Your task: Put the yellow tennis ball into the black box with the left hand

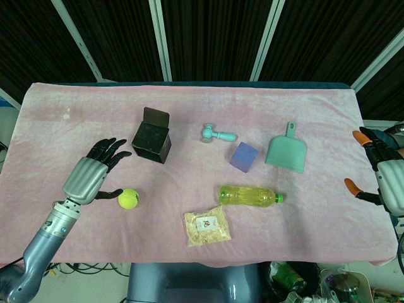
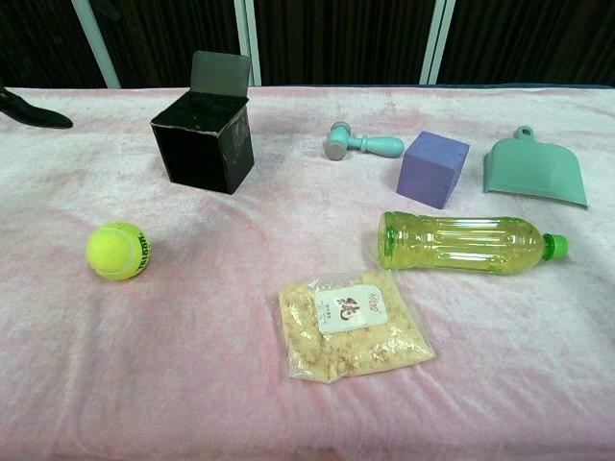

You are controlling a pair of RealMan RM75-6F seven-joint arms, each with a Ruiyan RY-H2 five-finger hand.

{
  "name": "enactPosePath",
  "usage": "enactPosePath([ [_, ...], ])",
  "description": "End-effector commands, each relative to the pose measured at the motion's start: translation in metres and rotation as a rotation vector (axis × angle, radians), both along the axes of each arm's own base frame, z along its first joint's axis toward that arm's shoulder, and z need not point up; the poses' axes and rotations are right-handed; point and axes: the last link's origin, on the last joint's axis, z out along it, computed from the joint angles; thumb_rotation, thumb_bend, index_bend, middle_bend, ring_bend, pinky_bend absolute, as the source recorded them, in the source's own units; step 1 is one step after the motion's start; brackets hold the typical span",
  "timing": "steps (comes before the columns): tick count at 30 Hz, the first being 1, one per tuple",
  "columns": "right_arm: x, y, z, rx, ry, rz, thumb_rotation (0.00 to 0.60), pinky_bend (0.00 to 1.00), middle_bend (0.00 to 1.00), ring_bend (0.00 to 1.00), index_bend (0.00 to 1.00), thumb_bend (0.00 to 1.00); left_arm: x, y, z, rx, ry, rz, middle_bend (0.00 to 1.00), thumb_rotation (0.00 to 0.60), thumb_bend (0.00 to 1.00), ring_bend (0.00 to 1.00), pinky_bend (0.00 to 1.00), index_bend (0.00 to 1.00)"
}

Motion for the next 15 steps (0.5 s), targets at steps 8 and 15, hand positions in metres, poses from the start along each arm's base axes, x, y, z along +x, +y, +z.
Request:
enactPosePath([
  [8,0.010,0.003,-0.006,0.016,0.015,0.021,0.600,0.25,0.04,0.15,0.03,0.21,0.000,0.004,-0.012,-0.044,-0.019,-0.025,0.06,0.600,0.09,0.00,0.09,0.19],
  [15,0.016,0.003,0.002,-0.033,0.025,0.001,0.600,0.25,0.04,0.15,0.03,0.21,-0.002,0.005,0.001,-0.004,0.001,-0.005,0.07,0.600,0.09,0.00,0.09,0.18],
])
